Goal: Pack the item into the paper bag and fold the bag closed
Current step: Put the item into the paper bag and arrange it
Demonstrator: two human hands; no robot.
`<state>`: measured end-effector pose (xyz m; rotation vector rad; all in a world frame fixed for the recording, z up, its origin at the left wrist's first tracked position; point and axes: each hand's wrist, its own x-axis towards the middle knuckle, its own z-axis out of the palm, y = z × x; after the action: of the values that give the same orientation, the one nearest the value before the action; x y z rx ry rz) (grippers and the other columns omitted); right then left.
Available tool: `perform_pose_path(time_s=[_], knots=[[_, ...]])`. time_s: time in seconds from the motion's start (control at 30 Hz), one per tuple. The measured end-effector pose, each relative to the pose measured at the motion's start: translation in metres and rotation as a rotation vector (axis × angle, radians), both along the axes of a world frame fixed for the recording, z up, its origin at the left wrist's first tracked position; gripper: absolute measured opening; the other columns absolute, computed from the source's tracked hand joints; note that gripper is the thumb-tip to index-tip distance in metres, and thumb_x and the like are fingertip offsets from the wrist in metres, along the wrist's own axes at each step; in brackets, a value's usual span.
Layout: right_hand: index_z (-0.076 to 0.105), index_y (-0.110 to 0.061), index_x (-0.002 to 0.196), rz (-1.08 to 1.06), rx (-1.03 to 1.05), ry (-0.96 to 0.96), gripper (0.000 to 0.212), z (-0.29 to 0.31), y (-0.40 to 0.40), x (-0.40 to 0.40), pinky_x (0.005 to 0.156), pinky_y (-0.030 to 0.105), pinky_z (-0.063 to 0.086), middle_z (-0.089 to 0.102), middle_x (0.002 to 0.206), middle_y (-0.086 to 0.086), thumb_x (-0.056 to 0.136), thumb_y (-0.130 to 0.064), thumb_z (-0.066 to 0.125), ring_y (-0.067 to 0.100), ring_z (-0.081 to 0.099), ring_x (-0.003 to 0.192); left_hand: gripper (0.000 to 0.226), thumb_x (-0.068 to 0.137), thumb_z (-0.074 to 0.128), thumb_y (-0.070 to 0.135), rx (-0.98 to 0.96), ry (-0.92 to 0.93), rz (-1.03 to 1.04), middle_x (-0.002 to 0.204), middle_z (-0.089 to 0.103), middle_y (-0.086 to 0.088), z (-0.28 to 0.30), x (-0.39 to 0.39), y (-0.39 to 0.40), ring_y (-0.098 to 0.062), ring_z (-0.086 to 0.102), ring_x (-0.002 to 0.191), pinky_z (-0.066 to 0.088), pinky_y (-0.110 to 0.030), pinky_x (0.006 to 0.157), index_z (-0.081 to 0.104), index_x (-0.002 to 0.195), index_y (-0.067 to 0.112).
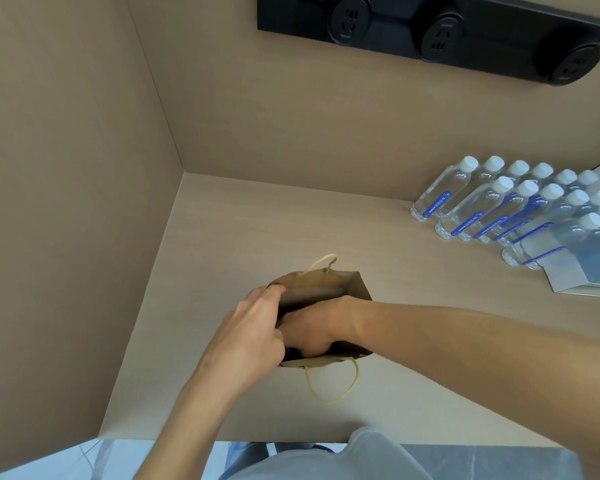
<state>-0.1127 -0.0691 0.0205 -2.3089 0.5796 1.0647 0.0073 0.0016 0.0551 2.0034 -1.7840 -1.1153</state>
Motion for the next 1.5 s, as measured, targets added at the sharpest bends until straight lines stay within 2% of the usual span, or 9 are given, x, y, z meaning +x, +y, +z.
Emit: perform_pose_path(time_s=[0.2,0.37,0.5,0.6,0.7,0.9,1.13,1.3,1.5], knots=[[0.067,-0.005,0.078,-0.540,-0.068,-0.092,0.017,0.007,-0.006,-0.002,0.073,0.038,0.057,0.071,0.086,0.015,0.083,0.003,0.053,0.031,0.066,0.084,0.067,0.076,0.042,0.003,-0.002,-0.008,0.002,0.142,0.048,-0.005,0.001,0.007,-0.001,-0.032,0.047,0.126,0.045,-0.040,0.100,0.040,0.140,0.022],[0.060,0.000,0.116,-0.779,-0.064,0.100,0.027,-0.001,-0.004,-0.007,0.078,0.036,0.054,0.066,0.116,0.022,0.092,-0.008,0.052,0.037,0.065,0.105,0.059,0.079,0.038,0.003,0.014,-0.013,-0.012,0.138,0.049,-0.007,0.003,-0.001,-0.002,-0.031,0.048,0.122,0.047,-0.041,0.096,0.041,0.136,0.019],[0.048,-0.003,0.132,-0.924,0.071,0.218,0.037,-0.005,0.001,0.001,0.100,0.041,0.047,0.053,0.133,0.020,0.096,-0.011,0.050,0.036,0.054,0.120,0.052,0.078,0.040,0.005,0.025,-0.008,-0.003,0.134,0.051,-0.009,0.004,-0.002,-0.004,-0.033,0.050,0.119,0.047,-0.039,0.092,0.045,0.129,0.016],[0.050,-0.006,0.126,-1.062,0.100,0.191,0.030,-0.005,0.007,0.007,0.092,0.039,0.053,0.058,0.121,0.019,0.096,-0.010,0.048,0.033,0.060,0.110,0.051,0.079,0.041,0.002,0.032,-0.009,0.001,0.132,0.051,-0.009,0.004,0.000,-0.004,-0.033,0.051,0.117,0.049,-0.041,0.091,0.046,0.129,0.015],[0.060,-0.004,0.110,-0.868,0.000,0.126,0.020,0.003,0.010,0.006,0.066,0.033,0.051,0.063,0.094,0.013,0.096,-0.011,0.047,0.030,0.063,0.090,0.052,0.079,0.039,0.000,0.027,-0.008,0.003,0.127,0.053,-0.009,0.005,0.000,-0.003,-0.033,0.054,0.110,0.051,-0.043,0.087,0.046,0.128,0.015],[0.060,-0.001,0.115,-0.387,-0.077,0.174,0.025,0.003,0.017,0.014,0.072,0.035,0.044,0.063,0.108,0.016,0.097,-0.010,0.044,0.029,0.056,0.087,0.055,0.079,0.037,0.001,0.027,0.015,-0.004,0.124,0.052,-0.007,0.008,-0.001,-0.002,-0.034,0.058,0.102,0.055,-0.044,0.081,0.044,0.130,0.018],[0.060,0.004,0.114,-0.571,0.061,0.017,0.025,0.003,0.019,0.022,0.090,0.039,0.045,0.062,0.117,0.023,0.095,0.000,0.044,0.036,0.057,0.107,0.064,0.081,0.037,0.004,0.016,0.058,0.012,0.132,0.048,-0.003,0.007,-0.003,0.002,-0.031,0.057,0.102,0.058,-0.045,0.075,0.036,0.141,0.027],[0.060,-0.008,0.095,-0.632,0.089,-0.029,0.017,0.008,0.011,0.015,0.078,0.040,0.056,0.062,0.105,0.016,0.092,-0.001,0.045,0.033,0.061,0.092,0.069,0.082,0.037,0.003,0.018,0.119,0.023,0.104,0.045,0.003,0.006,0.001,0.006,-0.029,0.056,0.103,0.059,-0.046,0.077,0.034,0.138,0.042],[0.057,-0.001,0.122,-0.439,-0.041,0.275,0.029,0.014,0.009,0.008,0.071,0.029,0.041,0.059,0.116,0.016,0.097,-0.006,0.042,0.029,0.055,0.096,0.060,0.086,0.039,0.008,0.006,0.159,0.026,0.105,0.043,0.008,0.006,-0.002,0.010,-0.025,0.056,0.095,0.059,-0.046,0.076,0.035,0.134,0.044]])
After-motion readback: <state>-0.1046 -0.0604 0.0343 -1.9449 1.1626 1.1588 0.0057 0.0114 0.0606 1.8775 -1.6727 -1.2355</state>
